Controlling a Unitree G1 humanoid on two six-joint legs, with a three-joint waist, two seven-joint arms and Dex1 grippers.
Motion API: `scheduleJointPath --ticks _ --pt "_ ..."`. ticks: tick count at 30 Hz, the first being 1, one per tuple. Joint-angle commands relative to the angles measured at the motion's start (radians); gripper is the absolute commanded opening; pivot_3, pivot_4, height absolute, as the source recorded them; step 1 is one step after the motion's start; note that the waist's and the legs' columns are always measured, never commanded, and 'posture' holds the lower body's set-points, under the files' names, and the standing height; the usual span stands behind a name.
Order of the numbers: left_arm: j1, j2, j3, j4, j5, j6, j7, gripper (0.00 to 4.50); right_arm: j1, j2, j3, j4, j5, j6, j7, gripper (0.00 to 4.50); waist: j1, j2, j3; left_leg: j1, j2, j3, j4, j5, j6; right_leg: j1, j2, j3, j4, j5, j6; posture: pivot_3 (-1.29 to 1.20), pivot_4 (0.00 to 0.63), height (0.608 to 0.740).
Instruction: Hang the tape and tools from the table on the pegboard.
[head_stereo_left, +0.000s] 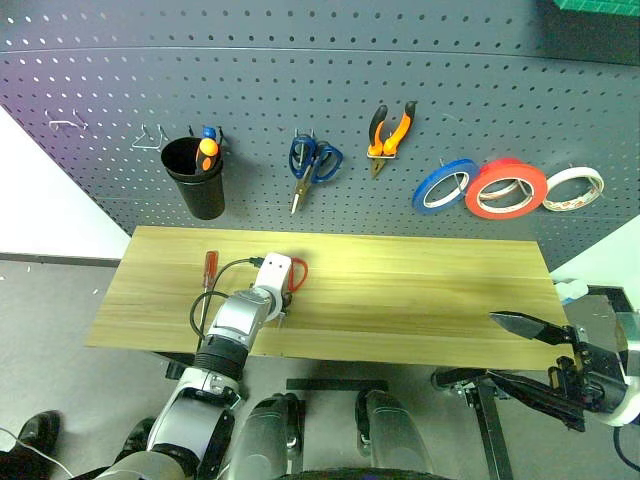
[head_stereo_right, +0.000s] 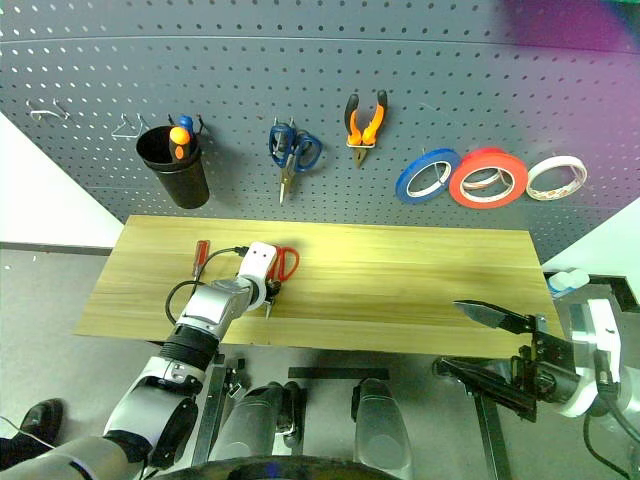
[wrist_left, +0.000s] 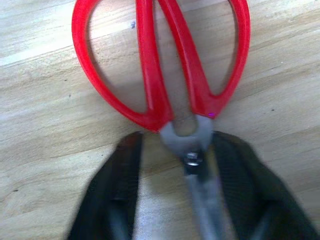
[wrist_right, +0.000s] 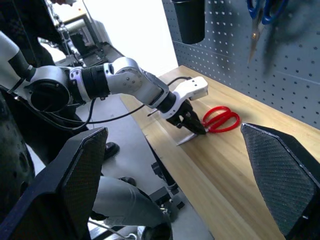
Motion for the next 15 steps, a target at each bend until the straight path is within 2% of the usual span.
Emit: scheduleJointPath --ticks 1,12,15 --pt "0.036 -0.014 0.006 0.038 0.0 0.064 0.008 1.09 -0.026 0.001 -0.022 0.061 -0.019 -0.038 0.044 4.5 0.0 0.0 0.0 0.0 0.0 0.0 0.0 0.0 0.0 0.0 0.0 0.0 0.0 0.0 0.0 -0.28 0.234 0.74" --pt "0.049 -0.006 0.008 0.005 0.004 0.059 0.002 1.1 -0.148 -0.031 -0.021 0.357 -0.079 -0.117 0.23 4.5 0.0 0.002 -0.001 0.001 0.0 0.0 0.0 0.0 0.0 0.003 0.0 -0.002 0.0 0.0 0.0 -0.26 0.214 0.74" --pt "0.08 -0.004 -0.002 -0.057 0.016 -0.009 0.011 1.1 -0.156 -0.032 -0.027 0.39 -0.069 -0.119 0.273 4.5 -0.001 0.004 -0.002 0.001 0.0 0.0 0.0 0.0 0.0 0.003 0.0 -0.002 0.0 0.0 0.0 -0.26 0.207 0.74"
